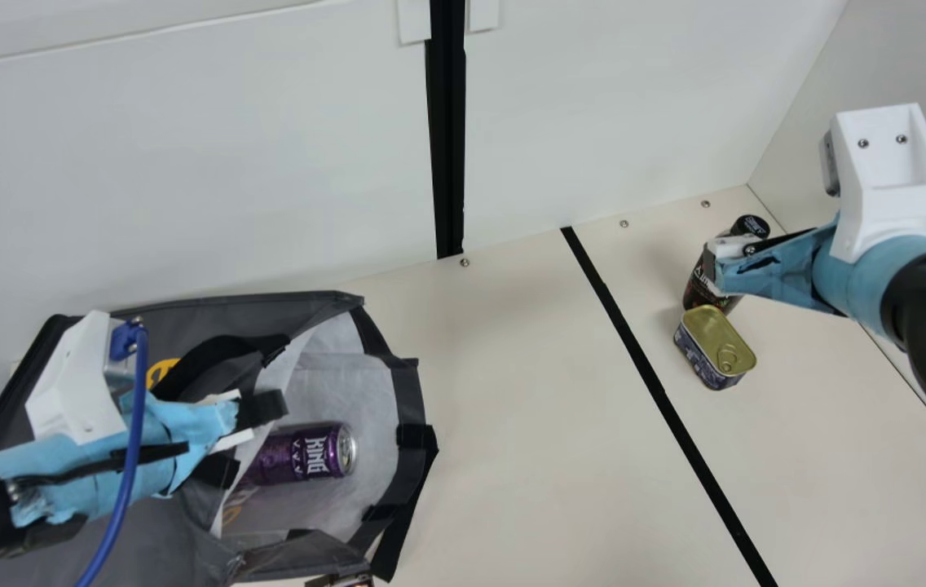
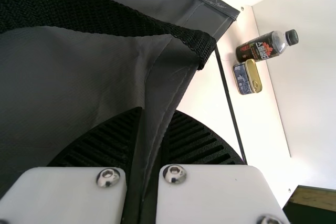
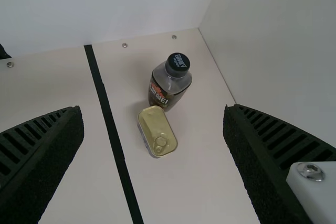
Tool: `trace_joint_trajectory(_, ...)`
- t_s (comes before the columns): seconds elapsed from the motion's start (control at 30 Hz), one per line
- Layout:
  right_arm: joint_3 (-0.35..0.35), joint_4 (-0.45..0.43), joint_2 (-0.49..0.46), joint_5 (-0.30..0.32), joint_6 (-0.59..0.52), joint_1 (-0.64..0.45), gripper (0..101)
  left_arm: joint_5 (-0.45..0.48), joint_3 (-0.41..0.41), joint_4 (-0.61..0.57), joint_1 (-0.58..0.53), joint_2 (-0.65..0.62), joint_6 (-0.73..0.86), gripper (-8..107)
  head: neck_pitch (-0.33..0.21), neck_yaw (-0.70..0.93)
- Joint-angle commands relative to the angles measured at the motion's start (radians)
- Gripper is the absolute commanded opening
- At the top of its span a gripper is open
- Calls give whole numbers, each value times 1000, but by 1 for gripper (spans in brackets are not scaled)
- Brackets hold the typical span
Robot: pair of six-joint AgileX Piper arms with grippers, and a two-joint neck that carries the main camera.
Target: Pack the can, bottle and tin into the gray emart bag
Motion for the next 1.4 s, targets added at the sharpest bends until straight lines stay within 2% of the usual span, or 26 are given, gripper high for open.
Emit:
trace_joint_trajectory(0.0,-5,9,11,-3,-7,-9,91,0,0,0,0,0,0,10,-23,-1)
trace_joint_trajectory(1.0,-128,145,238,-35,-160,-164,91,0,0,0,0,0,0,10,-23,-1)
trace_joint_trajectory(1.37,-204,211,350,-35,-223,-221,91,0,0,0,0,0,0,10,-23,-1)
